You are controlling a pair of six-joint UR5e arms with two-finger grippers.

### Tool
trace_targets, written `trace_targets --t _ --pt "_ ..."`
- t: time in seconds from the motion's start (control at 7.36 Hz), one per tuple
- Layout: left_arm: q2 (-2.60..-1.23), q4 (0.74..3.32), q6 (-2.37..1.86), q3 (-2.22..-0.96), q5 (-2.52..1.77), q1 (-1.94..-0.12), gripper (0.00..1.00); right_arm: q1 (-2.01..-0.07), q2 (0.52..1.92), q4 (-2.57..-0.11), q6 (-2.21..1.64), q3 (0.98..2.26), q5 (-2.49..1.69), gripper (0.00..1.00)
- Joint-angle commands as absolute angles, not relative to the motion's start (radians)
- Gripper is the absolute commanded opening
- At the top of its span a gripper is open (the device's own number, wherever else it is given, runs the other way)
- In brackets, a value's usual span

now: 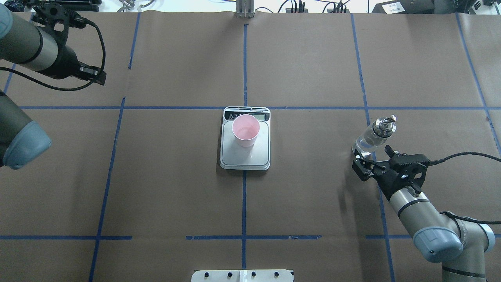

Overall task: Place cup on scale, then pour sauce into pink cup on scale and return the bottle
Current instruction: 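Lift the glass bottle upward with the right gripper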

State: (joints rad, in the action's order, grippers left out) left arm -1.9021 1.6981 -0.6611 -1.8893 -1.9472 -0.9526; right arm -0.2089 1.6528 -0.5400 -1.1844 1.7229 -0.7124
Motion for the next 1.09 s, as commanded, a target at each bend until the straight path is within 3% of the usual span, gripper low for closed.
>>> trace_targets --t 0.0,0.95 --pt "-1.902 1.697 -0.661 -1.896 -1.947 -0.953 0.59 -0.213 1.651 -0.538 -1.184 1.721 -0.698 0.97" --pt "-1.898 1.695 -0.660 -1.902 -1.945 -0.953 0.59 -0.258 1.608 -0.535 -1.181 1.691 -0.690 0.97"
